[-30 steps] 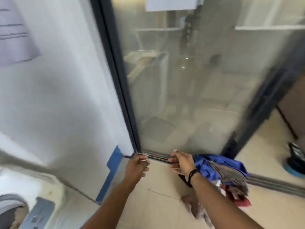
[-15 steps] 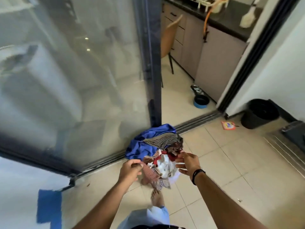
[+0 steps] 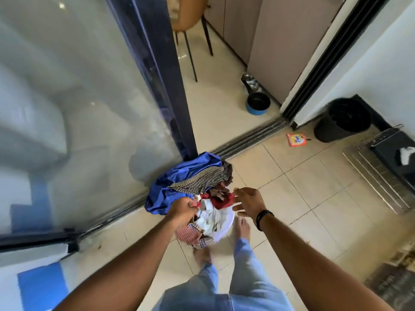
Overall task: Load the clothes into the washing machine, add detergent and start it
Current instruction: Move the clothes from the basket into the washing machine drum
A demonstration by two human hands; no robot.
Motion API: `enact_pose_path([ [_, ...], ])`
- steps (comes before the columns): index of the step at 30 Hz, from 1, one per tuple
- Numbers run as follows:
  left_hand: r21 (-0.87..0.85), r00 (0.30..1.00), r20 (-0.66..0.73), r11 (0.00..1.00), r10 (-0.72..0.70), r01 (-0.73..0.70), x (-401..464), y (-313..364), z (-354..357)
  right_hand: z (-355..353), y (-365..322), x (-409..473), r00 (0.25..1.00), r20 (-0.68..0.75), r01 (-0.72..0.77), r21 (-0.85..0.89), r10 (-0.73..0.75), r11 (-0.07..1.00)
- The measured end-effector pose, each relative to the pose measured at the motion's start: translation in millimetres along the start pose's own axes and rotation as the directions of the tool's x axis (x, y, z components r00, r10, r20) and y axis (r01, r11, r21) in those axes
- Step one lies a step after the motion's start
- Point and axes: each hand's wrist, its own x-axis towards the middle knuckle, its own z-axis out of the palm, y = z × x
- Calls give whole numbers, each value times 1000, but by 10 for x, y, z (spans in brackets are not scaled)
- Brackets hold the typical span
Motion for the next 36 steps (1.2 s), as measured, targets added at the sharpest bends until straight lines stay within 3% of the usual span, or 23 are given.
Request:
enact_pose_path([
  [2,111,999,42,994,-9,4,264,81,-36,41,-46,365,1000,30,1,-56,0,998],
  [7,90,999,-29,996,-25,28,880,295,-108,188,-113,1199,992,123,-14,-207,41,978],
  [12,324,994,-95,943,-48,76,1702,115,86,434,65,1927,966,256,69,-411,42,909],
  [17,373,983,-72,910,-166,181,2463,-97,331,618,292,2481,935,350,125,-474,56,872],
  [25,731,989,-142,670,-42,134,2600,18,383,472,420,2710,949,303,68,-477,91,876],
  [29,683,994,-97,729,50,30,2412,58,343,441,381,2693,950,298,70,-495,94,866],
  [32,538,987,22,831,157,-144,2220,178,380,495,214,2553,958,283,188,-526,-38,830],
  [36,401,957,80,869,280,-288,1890,535,459,535,37,2473,889,316,456,-682,-332,571],
])
